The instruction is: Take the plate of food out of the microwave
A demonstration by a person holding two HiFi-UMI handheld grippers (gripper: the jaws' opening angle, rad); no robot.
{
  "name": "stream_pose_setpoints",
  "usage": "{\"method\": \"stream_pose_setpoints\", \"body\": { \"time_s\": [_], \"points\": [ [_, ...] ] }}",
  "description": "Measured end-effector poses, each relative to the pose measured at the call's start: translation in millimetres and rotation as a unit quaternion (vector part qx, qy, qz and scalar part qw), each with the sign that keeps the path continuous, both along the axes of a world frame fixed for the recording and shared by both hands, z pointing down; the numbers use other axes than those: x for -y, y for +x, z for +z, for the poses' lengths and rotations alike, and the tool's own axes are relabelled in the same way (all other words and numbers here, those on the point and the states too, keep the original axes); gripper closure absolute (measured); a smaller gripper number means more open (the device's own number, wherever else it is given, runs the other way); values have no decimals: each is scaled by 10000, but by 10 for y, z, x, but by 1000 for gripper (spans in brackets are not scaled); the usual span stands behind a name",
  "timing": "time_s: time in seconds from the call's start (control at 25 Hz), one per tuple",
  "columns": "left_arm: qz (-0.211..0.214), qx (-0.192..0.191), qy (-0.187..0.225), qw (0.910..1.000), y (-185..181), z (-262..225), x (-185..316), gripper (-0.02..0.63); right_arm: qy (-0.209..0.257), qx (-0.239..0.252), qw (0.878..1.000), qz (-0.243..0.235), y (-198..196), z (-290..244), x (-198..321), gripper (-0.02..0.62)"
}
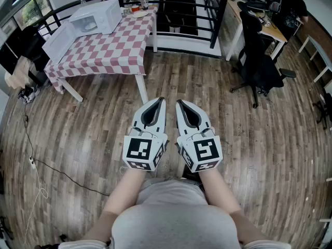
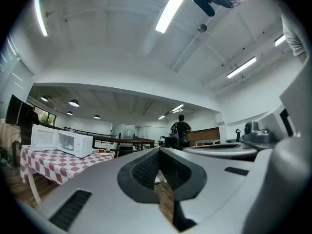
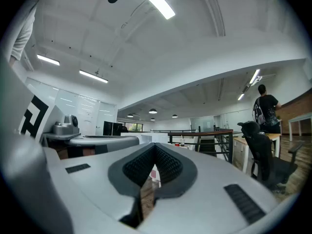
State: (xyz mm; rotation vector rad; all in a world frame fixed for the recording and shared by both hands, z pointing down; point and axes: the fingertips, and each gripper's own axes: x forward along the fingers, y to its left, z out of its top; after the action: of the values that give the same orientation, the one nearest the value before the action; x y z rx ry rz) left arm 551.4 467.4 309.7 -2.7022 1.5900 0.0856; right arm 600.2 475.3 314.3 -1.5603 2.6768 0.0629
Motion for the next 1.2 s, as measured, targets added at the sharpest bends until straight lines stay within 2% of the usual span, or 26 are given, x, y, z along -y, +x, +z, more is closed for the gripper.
{"method": "stream_pose_setpoints", "body": {
  "time_s": [0.44,1.2],
  "points": [
    [150,0,-5,9999,-223,-72,323,606,88,64,9999,62,-258,-98,290,571],
    [-199,-299,-131,9993,-1304,-54,984,606,-37,-147,9997,-169,-1249,-26,882,571]
  ]
}}
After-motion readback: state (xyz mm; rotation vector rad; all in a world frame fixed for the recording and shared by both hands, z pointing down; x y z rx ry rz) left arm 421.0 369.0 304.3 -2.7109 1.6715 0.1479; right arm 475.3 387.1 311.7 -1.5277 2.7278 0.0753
